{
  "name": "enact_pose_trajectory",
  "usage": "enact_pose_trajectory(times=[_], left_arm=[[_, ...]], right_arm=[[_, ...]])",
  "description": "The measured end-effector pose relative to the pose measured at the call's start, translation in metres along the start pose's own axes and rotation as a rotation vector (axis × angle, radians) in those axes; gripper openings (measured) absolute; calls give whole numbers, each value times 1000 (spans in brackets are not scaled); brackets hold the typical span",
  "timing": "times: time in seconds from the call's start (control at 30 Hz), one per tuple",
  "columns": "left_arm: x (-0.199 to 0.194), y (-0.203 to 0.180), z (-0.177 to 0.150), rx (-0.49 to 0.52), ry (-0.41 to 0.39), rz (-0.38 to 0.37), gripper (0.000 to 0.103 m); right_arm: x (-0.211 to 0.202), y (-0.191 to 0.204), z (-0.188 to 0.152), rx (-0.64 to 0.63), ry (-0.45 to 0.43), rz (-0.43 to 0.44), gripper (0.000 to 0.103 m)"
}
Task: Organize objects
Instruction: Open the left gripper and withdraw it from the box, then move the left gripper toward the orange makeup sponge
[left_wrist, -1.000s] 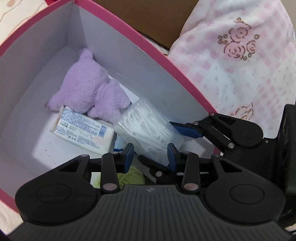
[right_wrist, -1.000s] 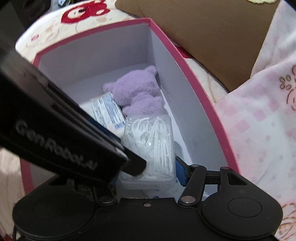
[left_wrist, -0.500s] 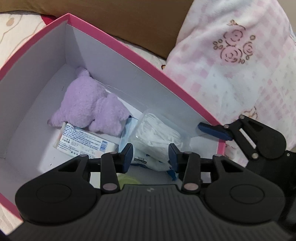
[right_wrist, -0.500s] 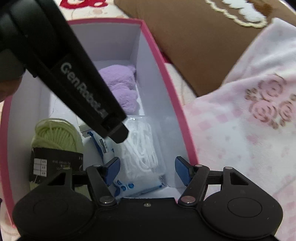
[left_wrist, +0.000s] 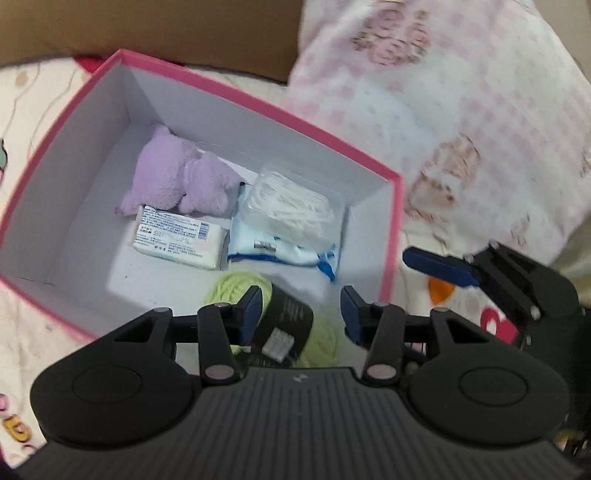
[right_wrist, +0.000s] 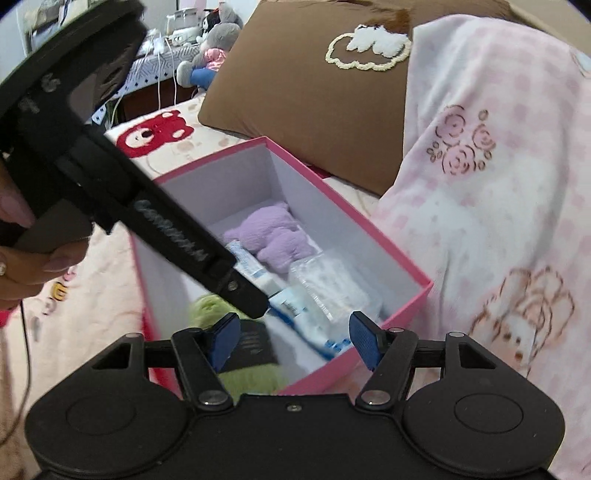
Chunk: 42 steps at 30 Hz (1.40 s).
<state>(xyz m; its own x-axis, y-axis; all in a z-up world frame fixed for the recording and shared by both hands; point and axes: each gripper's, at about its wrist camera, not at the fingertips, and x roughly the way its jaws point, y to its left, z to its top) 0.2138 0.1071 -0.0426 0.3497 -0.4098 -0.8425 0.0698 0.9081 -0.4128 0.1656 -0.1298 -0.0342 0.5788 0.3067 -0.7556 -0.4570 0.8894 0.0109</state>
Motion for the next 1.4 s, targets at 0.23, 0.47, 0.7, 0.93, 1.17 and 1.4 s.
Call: enact_pose_trajectory(times=[0.23,0.47,0.7,0.93,1.17,1.4], left_arm=[[-55,-19,-21,98,-67,90,51],[-96,-31,-51,192,-58,43,54],[-121,-31,-78,221,-58,55,56],[-131,-39,-94,258,-38,93,64],[-133,-58,-118,327,-30,37,69],[-122,-85,-139,426,25,24,74]], right_arm=[[-30,3,-9,68,-26,6,70],[-58,29,-11,98,-26,68,71],[-86,60,-15,66,-48,100,78],[-108,79,-24,25,-28,124,78],[-129,84,-43,-8,-10,112,87],[-139,73,-64,29,37,59,87]])
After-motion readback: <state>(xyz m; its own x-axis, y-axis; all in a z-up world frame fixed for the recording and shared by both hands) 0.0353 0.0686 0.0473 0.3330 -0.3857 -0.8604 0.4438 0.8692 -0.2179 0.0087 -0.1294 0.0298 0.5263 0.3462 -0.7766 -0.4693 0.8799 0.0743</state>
